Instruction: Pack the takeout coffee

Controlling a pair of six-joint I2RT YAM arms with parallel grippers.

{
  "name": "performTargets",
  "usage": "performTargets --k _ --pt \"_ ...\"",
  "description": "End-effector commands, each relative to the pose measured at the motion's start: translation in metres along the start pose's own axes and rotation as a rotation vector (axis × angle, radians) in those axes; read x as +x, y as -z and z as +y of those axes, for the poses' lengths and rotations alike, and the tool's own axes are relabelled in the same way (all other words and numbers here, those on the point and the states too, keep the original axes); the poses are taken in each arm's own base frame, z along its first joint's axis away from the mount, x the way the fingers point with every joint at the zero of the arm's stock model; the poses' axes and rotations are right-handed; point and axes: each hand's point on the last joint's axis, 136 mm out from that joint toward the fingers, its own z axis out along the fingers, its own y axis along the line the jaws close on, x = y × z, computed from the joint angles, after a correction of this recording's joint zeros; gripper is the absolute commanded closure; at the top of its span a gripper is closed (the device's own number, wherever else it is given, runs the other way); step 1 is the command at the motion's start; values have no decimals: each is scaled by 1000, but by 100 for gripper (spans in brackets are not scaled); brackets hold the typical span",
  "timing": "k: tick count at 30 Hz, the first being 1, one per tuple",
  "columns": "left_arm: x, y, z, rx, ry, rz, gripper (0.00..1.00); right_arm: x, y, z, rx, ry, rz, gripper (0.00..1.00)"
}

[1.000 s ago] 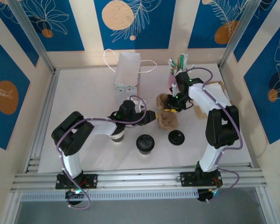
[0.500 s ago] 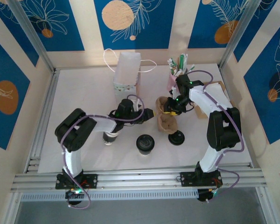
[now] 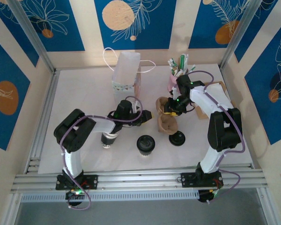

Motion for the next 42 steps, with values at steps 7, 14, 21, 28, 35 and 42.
performTargets --k 7,14,21,28,35,42 --pt "6 22 -10 -38 -42 -8 48 6 7 7 -13 13 -2 66" --pt "4 36 -21 -65 -81 -27 46 6 1 4 30 19 -2 66" --pt "10 50 -22 -201 -170 -16 47 3 -6 -2 113 32 -7 66" --pt "17 44 -33 -296 -236 26 55 6 -9 -3 152 45 -6 66" --pt "7 17 -50 -189 -196 8 49 8 -2 3 72 25 -11 66" --pt "-5 -6 -50 -122 -160 4 47 8 10 6 -1 6 -26 66"
